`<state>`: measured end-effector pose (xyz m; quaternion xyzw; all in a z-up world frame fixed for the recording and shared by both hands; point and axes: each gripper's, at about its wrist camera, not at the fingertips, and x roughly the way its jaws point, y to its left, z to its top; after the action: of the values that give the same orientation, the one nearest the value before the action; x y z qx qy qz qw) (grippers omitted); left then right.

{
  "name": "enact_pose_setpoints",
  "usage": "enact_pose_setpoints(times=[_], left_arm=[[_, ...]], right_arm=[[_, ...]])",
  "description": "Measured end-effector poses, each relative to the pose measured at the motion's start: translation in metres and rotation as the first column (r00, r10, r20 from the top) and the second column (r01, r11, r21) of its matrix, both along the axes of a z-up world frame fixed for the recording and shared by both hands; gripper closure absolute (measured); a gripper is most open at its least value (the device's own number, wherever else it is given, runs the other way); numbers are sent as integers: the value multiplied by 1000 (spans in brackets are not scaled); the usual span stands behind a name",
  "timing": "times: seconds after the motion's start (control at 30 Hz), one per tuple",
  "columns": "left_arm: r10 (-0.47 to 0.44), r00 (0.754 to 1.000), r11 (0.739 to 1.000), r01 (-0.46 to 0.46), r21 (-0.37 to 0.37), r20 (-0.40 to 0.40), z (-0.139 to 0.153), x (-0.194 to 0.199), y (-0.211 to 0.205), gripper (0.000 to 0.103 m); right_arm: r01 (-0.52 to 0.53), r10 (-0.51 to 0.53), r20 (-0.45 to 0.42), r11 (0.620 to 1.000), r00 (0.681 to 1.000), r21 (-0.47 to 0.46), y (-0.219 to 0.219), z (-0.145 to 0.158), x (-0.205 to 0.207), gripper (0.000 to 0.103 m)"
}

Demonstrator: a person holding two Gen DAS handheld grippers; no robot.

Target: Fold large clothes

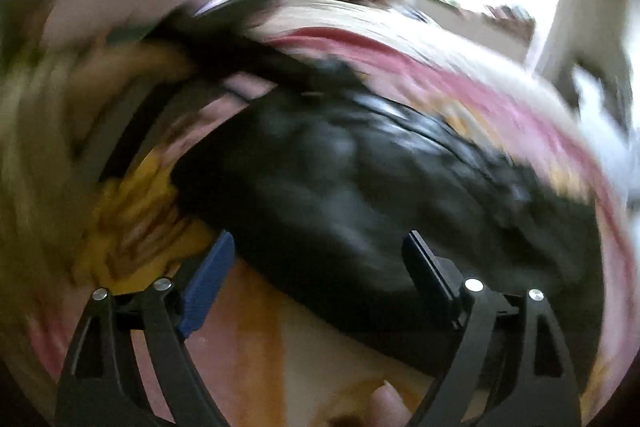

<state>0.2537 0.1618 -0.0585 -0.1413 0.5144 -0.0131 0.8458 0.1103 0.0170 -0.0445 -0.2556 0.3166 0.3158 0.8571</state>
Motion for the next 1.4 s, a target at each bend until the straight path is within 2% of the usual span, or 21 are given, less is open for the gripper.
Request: enact_pose_setpoints(times=[0.07,0.13,0.23,0.27,0.4,0.5,0.57,0.67,0.77,0.87,0.93,1.0,1.03,1.1,1.17,1.33,1.4], left_arm=[[-8,1000,1000,8,-1,-3,-1,1,4,9],[-9,1000,1000,9,-4,-5,-1,0,7,9],[-10,1000,1000,10,-3,-1,0,-1,10,10],[-10,1000,1000,10,-5,-2,0,-1,11,10],[-11,1000,1000,11,-7,-3,0,-1,11,10],[-1,1000,1000,1,-20,-17,0,-1,17,10],[9,1000,999,-9,-43,-17,-2,-1,19,10],[19,1000,996,-21,-90,-24,-4,-3,24,10],[39,999,989,-43,-140,-30,-4,-7,26,10],[69,997,975,-73,-211,-26,3,-13,26,11],[65,998,958,-70,-278,-26,8,-14,22,20],[49,999,950,-51,-307,-14,15,-13,13,43],[40,999,952,-37,-305,6,21,-13,8,48],[33,998,969,-18,-246,56,41,-17,-9,56],[17,993,977,7,-213,113,61,-20,-26,60],[-58,970,982,97,-161,235,119,-27,-81,62],[-91,961,982,131,-138,262,134,-27,-103,62]], right_arm=[[-50,58,80,994,995,-96,29,-13,-11,14],[-74,92,107,983,990,-165,48,-27,-13,13],[-55,105,164,957,981,-284,73,-51,-13,14],[-46,102,179,955,979,-294,76,-54,-13,14],[2,43,182,970,982,-243,86,-55,-2,17],[9,39,204,974,978,-228,84,-53,1,27],[-5,68,263,972,962,-233,83,-49,-3,48],[-1,87,351,971,932,-238,83,-41,-20,69],[12,73,401,979,913,-205,76,-26,-24,77],[24,38,418,990,908,-142,64,-8,-21,81],[32,18,418,993,908,-112,57,3,-19,82],[39,-2,417,996,909,-79,49,12,-15,83],[41,-10,416,997,910,-65,46,17,-13,83],[56,-36,436,998,899,-32,35,26,-13,84],[71,-65,454,997,889,3,23,34,-14,84],[125,-171,483,984,859,126,-26,65,-23,85],[154,-222,482,972,848,176,-49,77,-25,85]])
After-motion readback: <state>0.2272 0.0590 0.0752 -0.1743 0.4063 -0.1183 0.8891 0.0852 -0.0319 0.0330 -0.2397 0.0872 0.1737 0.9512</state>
